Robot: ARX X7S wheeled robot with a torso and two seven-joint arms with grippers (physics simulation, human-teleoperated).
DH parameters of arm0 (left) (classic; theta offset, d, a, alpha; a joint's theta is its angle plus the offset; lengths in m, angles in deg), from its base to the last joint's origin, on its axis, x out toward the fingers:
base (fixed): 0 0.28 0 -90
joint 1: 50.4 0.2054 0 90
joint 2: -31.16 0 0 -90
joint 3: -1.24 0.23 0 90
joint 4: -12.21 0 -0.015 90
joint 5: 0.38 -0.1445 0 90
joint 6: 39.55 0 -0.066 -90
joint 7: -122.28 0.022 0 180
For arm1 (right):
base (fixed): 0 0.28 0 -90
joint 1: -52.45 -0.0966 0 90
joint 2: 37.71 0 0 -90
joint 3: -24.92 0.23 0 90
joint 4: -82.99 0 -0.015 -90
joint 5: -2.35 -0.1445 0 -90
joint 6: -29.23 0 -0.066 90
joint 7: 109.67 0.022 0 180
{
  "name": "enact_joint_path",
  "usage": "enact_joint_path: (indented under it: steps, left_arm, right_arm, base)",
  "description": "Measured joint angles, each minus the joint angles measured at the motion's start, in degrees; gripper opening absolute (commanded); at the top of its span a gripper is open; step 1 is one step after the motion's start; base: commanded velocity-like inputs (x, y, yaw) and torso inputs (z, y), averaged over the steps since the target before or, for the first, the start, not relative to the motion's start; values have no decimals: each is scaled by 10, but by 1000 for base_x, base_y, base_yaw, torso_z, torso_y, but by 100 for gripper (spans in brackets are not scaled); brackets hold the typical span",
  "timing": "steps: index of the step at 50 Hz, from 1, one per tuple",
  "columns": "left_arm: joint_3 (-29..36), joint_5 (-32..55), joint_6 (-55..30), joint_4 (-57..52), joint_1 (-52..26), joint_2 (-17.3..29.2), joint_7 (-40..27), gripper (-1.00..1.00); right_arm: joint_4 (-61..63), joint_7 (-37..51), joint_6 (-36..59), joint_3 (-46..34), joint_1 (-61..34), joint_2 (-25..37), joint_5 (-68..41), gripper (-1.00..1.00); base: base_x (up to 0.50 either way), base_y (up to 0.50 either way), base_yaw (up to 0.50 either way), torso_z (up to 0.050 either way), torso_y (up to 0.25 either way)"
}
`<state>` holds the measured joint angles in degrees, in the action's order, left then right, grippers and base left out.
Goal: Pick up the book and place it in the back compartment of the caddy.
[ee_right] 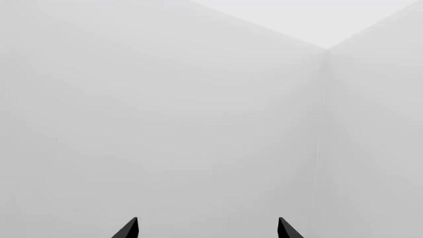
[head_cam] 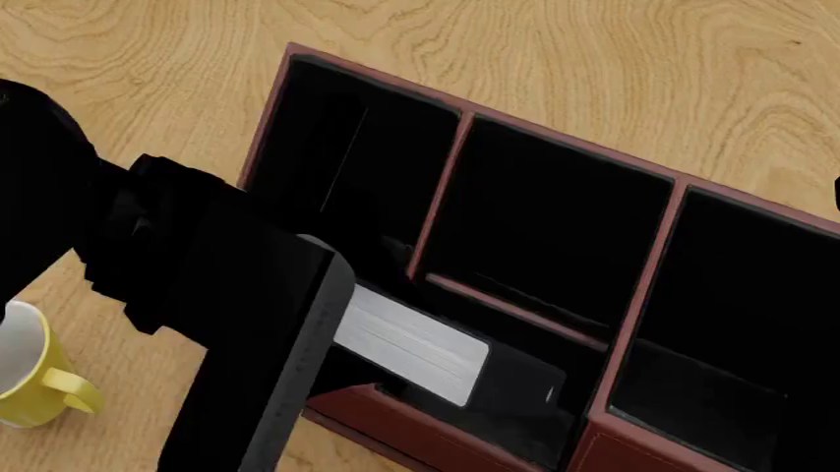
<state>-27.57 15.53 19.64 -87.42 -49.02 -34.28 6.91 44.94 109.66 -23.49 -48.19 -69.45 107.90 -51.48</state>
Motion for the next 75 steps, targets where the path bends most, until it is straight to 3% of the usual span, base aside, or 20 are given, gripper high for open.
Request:
enact_joint_path:
  steps: [75]
  left_arm:
    - [59,-43,125,171,31,-81,0,-100]
  right_arm:
    - [-11,-3,-17,-3,17,2,14,100]
  base:
    - [0,0,0,0,1]
